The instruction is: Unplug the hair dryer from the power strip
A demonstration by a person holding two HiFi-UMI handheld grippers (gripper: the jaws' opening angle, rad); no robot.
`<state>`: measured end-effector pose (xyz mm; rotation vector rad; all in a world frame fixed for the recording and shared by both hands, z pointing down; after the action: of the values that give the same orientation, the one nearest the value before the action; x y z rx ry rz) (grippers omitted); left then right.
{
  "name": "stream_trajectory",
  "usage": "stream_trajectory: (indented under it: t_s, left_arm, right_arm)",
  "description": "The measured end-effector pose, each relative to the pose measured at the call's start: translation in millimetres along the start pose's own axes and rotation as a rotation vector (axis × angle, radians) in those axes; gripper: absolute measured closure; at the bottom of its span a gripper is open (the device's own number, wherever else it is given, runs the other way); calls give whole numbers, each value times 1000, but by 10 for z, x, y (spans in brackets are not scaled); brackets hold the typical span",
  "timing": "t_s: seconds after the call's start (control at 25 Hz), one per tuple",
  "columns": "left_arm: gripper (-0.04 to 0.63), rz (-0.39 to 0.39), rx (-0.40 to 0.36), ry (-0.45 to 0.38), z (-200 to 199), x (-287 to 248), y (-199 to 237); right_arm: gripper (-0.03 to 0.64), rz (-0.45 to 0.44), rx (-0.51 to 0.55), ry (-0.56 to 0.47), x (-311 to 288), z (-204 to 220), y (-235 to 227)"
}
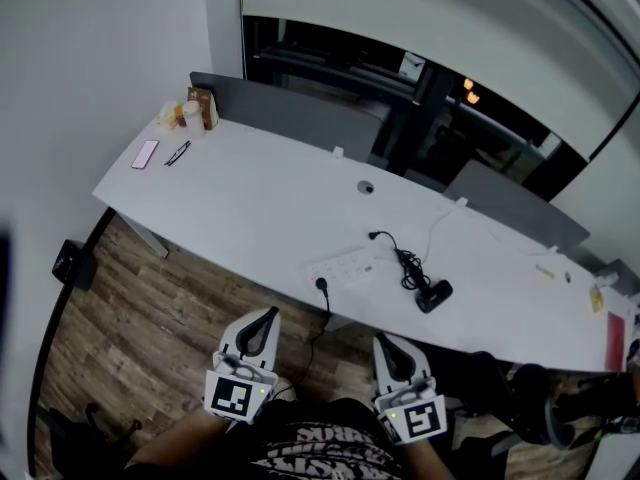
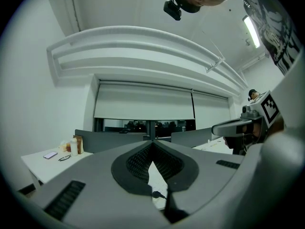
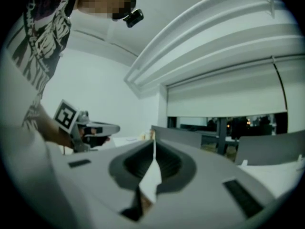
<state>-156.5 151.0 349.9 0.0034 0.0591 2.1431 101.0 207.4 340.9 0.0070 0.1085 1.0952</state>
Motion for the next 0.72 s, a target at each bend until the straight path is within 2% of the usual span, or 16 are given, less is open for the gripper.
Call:
stream_trajectory:
  t_s: [0.12,0.28,0.4,0.72]
  left_arm:
    - [568,6,14,10,52,-20,3]
    - [568,13,38,31,108,-76,-13]
    - [568,11,54,57,208,-153,-21]
    - [568,-59,55,112,350,-363,4]
  right_arm:
    - [581,-20,21,-5,-22,-1,-11]
    - [581,-7,-15,23,-37,-16,-80]
    - [581,-31,-27,47,-87,78,-123]
    - [581,-83,-113,95,-353,304,-393]
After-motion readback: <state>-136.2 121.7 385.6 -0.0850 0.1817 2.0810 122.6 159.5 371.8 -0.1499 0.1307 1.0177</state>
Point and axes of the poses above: the fingertips, and each gripper's own axes: x backward along the fingers, y to its left, z out of its underside, the point moved 9 cm from there along x, backward along the fingers
